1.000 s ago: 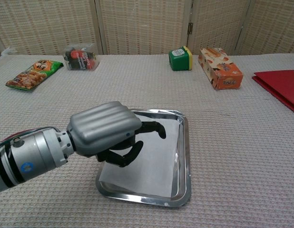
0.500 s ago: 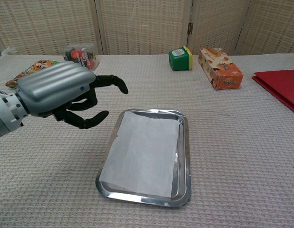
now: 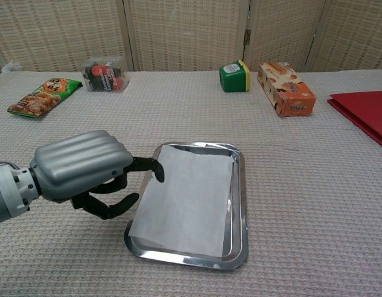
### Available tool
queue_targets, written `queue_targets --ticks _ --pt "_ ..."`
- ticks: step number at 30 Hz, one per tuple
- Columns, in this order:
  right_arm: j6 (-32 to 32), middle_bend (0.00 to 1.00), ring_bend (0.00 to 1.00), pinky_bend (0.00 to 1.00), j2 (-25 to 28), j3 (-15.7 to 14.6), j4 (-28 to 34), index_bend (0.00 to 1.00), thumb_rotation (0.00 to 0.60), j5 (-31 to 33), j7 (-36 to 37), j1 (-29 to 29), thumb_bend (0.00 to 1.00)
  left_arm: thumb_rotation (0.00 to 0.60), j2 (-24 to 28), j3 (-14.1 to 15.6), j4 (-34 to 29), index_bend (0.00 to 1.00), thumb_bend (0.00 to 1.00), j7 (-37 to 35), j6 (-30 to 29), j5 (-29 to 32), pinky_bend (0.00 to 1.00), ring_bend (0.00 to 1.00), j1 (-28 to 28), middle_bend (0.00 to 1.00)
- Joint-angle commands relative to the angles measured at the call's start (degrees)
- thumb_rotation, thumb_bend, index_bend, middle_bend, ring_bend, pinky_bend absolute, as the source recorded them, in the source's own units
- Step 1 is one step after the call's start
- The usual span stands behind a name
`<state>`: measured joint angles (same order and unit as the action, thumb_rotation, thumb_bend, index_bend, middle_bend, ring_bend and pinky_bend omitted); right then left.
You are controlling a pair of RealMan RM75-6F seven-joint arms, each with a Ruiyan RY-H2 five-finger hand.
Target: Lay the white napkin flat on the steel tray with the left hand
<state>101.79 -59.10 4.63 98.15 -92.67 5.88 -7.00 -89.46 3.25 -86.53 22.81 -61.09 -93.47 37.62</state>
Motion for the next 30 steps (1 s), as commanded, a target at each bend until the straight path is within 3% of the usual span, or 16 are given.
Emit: queue_targets --ticks 1,13,30 --pt "0.20 0.00 0.00 0.00 0.18 0.01 -0.04 0.00 0.600 -0.04 0.29 -0.10 0.34 0.383 0.15 0.94 -1.06 0.34 0.72 1.36 1.64 0.32 1.00 1.00 0.20 1.00" --pt "0.08 0.00 0.00 0.00 0.09 -0.14 0.08 0.00 0.600 -0.26 -0.13 -0.03 0.34 0.384 0.33 1.80 -1.60 0.34 0.78 4.35 4.36 2.00 1.00 1.00 -0.30 1.00" --pt "0.16 0.00 0.00 0.00 0.28 0.07 0.05 0.00 0.600 0.17 0.30 -0.04 0.34 0.381 -1.31 2.57 0.85 0.34 0.79 2.92 6.90 1.88 1.00 1.00 0.02 1.00"
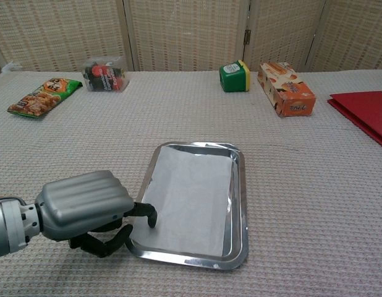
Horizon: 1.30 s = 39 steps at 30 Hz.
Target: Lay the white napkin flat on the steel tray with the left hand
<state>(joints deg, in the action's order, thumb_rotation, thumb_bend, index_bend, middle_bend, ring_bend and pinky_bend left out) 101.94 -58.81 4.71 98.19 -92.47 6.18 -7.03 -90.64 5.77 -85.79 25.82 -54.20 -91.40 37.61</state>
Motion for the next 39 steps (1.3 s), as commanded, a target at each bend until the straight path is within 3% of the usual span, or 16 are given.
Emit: queue_targets --ticks 1,24,39 --pt "-0.01 0.00 0.00 0.00 0.00 -0.05 0.01 0.00 0.600 -0.07 -0.02 -0.01 0.34 0.381 -0.17 0.04 0.11 0.34 0.79 -0.16 -0.06 -0.29 1.00 1.00 0.03 1.00" --pt "0.92 0.00 0.00 0.00 0.37 -0.06 0.08 0.00 0.600 -0.54 0.67 -0.36 0.34 0.381 -1.60 0.11 0.82 0.34 0.80 -0.56 0.56 -0.73 1.00 1.00 0.09 1.00" --pt "0.46 0.00 0.00 0.00 0.15 -0.22 0.08 0.00 0.600 -0.64 0.10 -0.18 0.34 0.377 1.22 -1.42 -1.25 0.28 0.81 -2.34 -5.98 -4.91 1.00 1.00 -0.34 1.00"
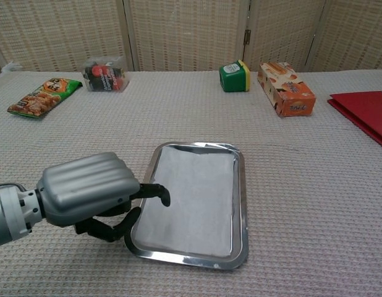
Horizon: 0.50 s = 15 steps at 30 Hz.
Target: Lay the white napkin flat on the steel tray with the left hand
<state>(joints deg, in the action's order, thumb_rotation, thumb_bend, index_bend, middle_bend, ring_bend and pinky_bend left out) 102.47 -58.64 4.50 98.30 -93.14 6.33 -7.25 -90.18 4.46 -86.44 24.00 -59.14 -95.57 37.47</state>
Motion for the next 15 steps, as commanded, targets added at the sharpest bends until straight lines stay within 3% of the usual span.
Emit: queue_targets --ticks 1,5,8,9,10,14,15 --pt "-0.16 0.00 0.00 0.00 -0.05 -0.02 -0.05 0.00 0.600 0.03 -0.08 0.07 0.34 0.376 1.38 -0.13 -0.96 0.28 0.81 -0.74 -1.83 -1.11 1.00 1.00 -0.41 1.00" --pt "-0.24 0.00 0.00 0.00 -0.07 -0.12 -0.08 0.00 0.600 -0.14 -0.09 0.11 0.34 0.372 4.47 -0.77 -2.08 0.26 0.80 0.09 -6.90 -1.83 1.00 0.95 -2.53 1.00" --pt "-0.35 0.00 0.00 0.00 -0.12 -0.16 -0.20 0.00 0.600 -0.22 -0.13 0.19 0.34 0.373 7.70 -1.26 -2.46 0.24 0.79 -0.81 -12.74 -0.19 1.00 0.80 -6.33 0.99" --pt "-0.55 0.00 0.00 0.00 -0.19 -0.18 -0.25 0.00 0.600 -0.18 -0.18 0.27 0.34 0.372 8.81 -1.34 -2.61 0.23 0.75 -1.31 -14.34 0.84 0.96 0.71 -7.71 0.95" --pt "-0.88 0.00 0.00 0.00 -0.35 -0.24 -0.33 0.00 0.600 -0.19 -0.41 0.43 0.34 0.373 10.32 -1.42 -2.92 0.21 0.72 -2.07 -16.20 2.55 0.91 0.65 -9.60 0.90" --pt "-1.98 0.00 0.00 0.00 -1.28 -0.57 -0.48 0.00 0.600 -0.92 -2.15 1.11 0.34 0.376 14.68 -1.42 -4.39 0.14 0.52 -5.11 -21.99 7.44 0.36 0.28 -15.68 0.45" --pt "-2.31 0.00 0.00 0.00 -1.66 -0.70 -0.54 0.00 0.600 -1.22 -2.85 1.32 0.34 0.377 15.75 -1.41 -4.76 0.14 0.49 -5.73 -23.88 8.64 0.28 0.23 -17.54 0.39"
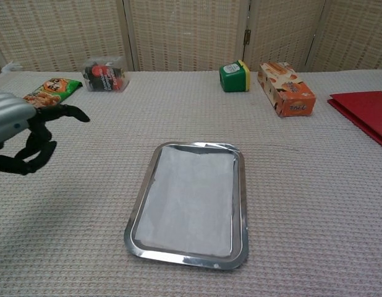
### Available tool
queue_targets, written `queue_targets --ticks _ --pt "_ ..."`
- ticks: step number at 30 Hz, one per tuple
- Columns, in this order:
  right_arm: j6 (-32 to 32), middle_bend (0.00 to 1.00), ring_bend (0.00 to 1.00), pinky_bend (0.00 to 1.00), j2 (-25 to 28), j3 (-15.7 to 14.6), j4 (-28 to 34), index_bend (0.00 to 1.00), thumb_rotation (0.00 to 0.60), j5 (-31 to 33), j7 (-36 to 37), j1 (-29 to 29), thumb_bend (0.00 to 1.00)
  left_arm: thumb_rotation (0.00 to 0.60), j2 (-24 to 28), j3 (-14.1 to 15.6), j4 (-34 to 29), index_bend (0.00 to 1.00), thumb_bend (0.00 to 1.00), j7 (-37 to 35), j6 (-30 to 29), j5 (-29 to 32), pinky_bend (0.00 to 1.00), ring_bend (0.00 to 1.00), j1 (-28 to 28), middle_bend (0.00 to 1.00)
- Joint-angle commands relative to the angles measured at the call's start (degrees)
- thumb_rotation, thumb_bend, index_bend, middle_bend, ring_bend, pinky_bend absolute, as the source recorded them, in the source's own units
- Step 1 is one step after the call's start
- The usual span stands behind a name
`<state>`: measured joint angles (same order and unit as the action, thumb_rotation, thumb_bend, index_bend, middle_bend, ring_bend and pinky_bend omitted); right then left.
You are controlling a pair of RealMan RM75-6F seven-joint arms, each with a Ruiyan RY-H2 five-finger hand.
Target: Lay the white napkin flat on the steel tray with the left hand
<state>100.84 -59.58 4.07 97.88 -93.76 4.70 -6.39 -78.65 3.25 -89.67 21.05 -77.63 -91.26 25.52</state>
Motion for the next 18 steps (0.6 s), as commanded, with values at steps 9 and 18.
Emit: queue_targets --ticks 9,18 --pt "-2.81 0.00 0.00 0.00 -3.11 -0.39 -0.96 0.00 0.600 -0.29 -5.09 1.62 0.34 0.379 9.60 -4.33 -3.80 0.09 0.33 -6.52 -16.40 16.65 0.08 0.04 -17.00 0.15" --pt "-2.67 0.00 0.00 0.00 -4.39 0.16 -1.41 0.00 0.600 0.09 -7.29 2.03 0.34 0.398 11.49 -3.19 -5.15 0.05 0.26 -8.91 -16.23 12.25 0.05 0.02 -19.05 0.12"
